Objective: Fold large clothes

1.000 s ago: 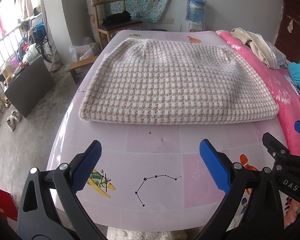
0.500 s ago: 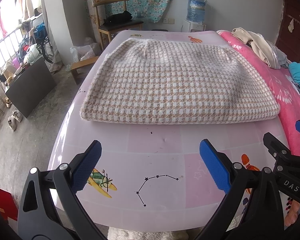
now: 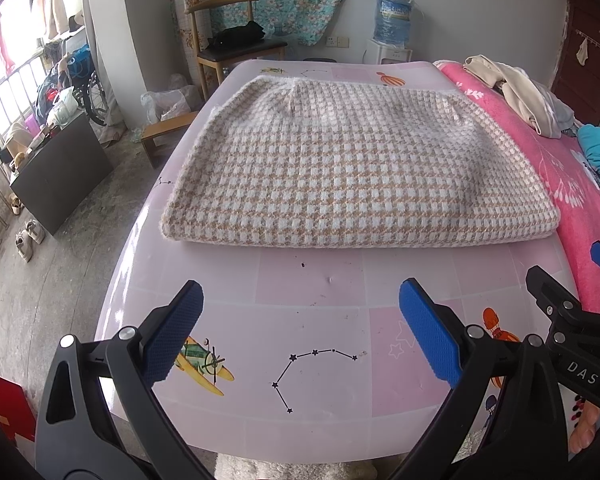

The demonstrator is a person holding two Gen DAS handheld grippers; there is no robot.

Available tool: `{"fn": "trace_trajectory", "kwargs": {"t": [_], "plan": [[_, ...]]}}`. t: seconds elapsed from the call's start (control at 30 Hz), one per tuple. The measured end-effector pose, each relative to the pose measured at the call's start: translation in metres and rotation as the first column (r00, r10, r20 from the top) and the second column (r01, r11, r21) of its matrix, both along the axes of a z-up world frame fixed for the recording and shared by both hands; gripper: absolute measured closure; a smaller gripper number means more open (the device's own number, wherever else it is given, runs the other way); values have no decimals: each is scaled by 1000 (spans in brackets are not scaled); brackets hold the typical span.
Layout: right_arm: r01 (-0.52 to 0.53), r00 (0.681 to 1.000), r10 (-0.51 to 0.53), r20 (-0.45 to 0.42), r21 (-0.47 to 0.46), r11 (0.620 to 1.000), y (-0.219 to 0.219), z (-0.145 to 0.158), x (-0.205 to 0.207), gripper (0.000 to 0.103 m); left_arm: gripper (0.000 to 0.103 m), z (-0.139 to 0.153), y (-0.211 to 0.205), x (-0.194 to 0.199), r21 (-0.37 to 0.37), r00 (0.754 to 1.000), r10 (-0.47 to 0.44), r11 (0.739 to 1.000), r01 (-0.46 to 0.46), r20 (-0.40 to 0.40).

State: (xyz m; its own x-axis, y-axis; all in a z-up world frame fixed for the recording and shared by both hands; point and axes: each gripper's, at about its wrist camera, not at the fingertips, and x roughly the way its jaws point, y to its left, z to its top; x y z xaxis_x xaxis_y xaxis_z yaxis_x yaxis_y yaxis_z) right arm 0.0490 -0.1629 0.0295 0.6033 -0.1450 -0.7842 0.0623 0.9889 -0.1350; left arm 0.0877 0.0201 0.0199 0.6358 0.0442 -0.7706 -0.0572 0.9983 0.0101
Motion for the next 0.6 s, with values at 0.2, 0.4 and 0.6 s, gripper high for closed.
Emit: {"fn": "trace_trajectory", "kwargs": {"t": [0.2, 0.4, 0.6], "plan": [[0, 1000, 0, -1, 0, 1000, 0, -2, 0, 6, 8, 0, 0, 0, -1, 1000, 0, 1000, 0, -1], [-1, 1000, 1, -1, 1, 1000, -1, -2, 0, 6, 8, 0, 0, 0, 0, 1000, 0, 1000, 0, 0], [-1, 1000, 1, -1, 1, 1000, -1, -2, 0, 6, 8, 0, -1, 0, 0, 1000, 0, 1000, 0, 0]]}}
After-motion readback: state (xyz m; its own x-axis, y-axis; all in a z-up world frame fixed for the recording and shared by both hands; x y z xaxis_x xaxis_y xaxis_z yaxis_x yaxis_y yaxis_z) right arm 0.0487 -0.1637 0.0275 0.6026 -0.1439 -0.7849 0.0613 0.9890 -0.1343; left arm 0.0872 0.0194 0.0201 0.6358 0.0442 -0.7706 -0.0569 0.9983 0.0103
